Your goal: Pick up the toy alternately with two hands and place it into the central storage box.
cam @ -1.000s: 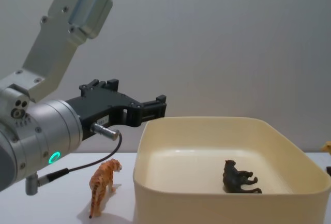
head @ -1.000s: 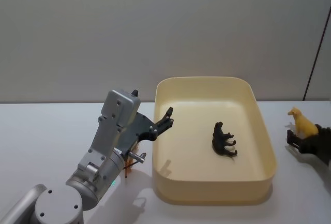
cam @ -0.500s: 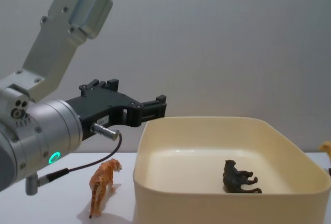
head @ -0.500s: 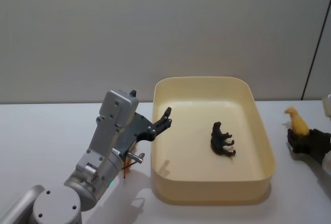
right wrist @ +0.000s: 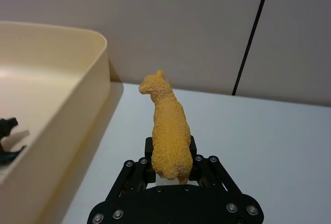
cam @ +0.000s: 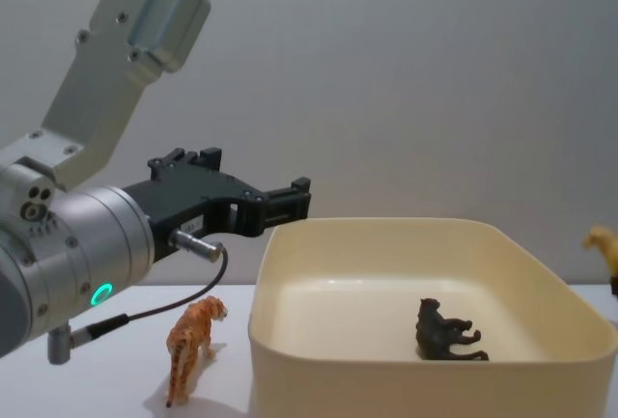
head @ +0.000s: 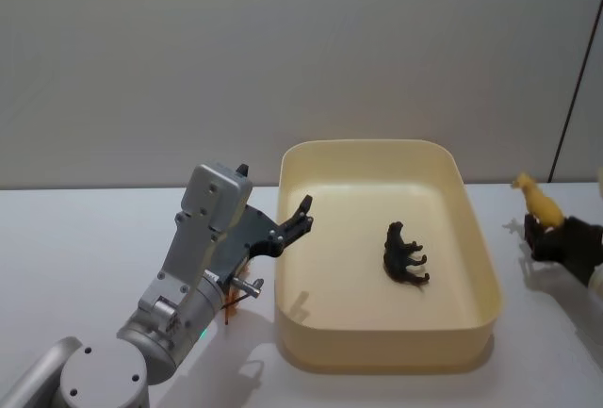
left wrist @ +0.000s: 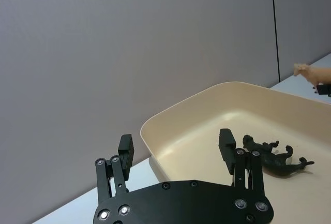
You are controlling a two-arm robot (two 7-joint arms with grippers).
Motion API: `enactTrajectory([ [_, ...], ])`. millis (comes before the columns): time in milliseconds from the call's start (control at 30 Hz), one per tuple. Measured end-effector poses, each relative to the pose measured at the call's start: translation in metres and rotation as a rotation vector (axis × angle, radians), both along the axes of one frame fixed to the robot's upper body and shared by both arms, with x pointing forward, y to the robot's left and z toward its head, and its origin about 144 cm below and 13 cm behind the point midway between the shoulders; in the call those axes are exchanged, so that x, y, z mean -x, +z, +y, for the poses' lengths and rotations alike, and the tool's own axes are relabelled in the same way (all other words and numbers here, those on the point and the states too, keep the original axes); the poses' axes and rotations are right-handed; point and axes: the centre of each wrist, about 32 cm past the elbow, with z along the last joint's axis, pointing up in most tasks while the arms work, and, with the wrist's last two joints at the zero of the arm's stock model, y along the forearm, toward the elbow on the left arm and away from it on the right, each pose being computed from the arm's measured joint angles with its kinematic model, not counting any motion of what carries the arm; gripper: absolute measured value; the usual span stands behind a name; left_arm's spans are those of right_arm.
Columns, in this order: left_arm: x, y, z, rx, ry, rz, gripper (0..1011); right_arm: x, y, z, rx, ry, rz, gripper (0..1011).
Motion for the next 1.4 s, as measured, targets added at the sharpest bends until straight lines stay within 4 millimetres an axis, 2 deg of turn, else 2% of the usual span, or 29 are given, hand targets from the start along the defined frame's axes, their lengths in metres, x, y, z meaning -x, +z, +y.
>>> enactTrajectory([
  [367,0.0,0.0,0.0,0.0,0.0,0.0,1001,-0.002,0.031,0.008,-0.068,0.027,-0.095,299],
  [667,0.0,0.0,0.0,0.0,0.0,0.0,1001,-0.012,0.053,0.026,-0.125,0.123,-0.111,299],
  [1033,0.0,0.0,0.0,0.0,0.0,0.0,1001,-0.033,0.062,0.054,-0.142,0.263,-0.064,303],
  [1200,0.0,0.0,0.0,0.0,0.0,0.0,1001,-0.042,0.064,0.067,-0.138,0.315,-0.041,427],
  [1300,0.0,0.0,0.0,0.0,0.0,0.0,1001,-0.047,0.065,0.073,-0.135,0.34,-0.029,554],
  [1367,0.0,0.0,0.0,0.0,0.0,0.0,1001,-0.049,0.065,0.077,-0.132,0.355,-0.022,592],
  [1400,0.0,0.0,0.0,0.0,0.0,0.0,1001,-0.05,0.066,0.078,-0.132,0.358,-0.021,653],
])
